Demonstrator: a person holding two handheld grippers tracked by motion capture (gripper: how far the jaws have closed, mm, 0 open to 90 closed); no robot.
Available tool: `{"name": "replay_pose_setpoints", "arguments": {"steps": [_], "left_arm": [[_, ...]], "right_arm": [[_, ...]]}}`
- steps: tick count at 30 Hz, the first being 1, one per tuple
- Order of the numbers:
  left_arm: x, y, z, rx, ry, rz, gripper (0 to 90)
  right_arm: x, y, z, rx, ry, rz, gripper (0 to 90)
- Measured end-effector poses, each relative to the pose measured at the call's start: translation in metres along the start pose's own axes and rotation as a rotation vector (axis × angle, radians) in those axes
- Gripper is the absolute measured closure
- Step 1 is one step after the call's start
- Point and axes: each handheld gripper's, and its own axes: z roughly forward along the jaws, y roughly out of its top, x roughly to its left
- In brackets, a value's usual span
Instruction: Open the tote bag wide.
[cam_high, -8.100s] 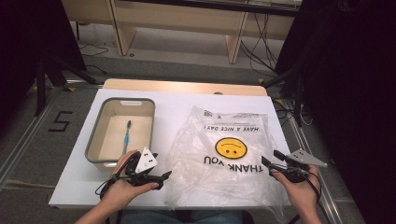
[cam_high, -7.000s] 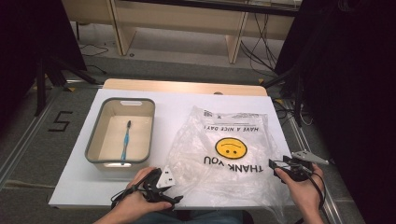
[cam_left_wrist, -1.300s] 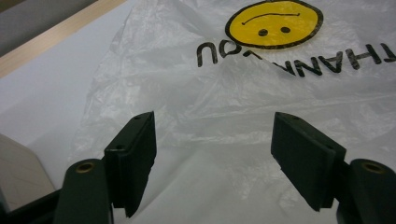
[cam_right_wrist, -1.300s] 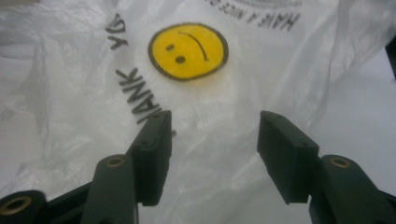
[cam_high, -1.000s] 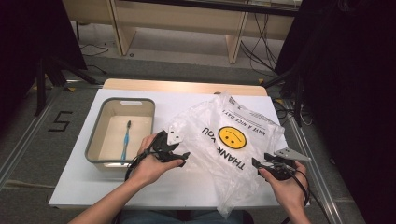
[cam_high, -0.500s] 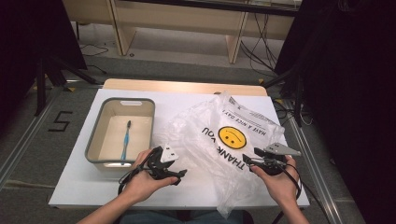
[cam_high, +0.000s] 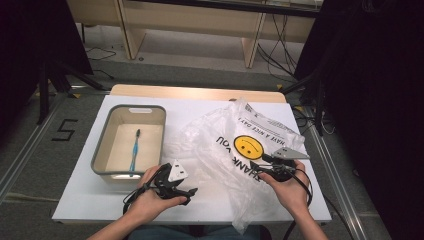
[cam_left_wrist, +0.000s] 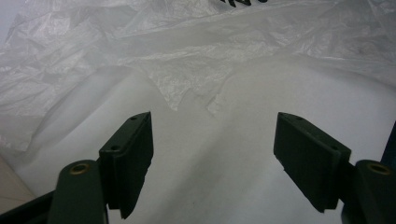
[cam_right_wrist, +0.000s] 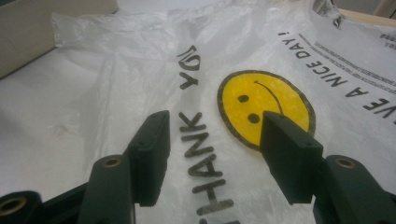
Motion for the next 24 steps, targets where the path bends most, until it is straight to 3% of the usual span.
{"name": "replay_pose_setpoints", "arguments": {"steps": [16, 24], "left_arm": [[-0.001, -0.003, 0.007, 0.018, -0.007, 0.009, 28.2], [-0.001, -0.003, 0.017, 0.019, -0.012, -0.003, 34.1]], "right_arm": [[0.017, 0.013, 0.019, 0.003, 0.061, -0.042, 43.4], [0.032, 0.020, 0.030, 0.009, 0.127, -0.067, 42.6]]}}
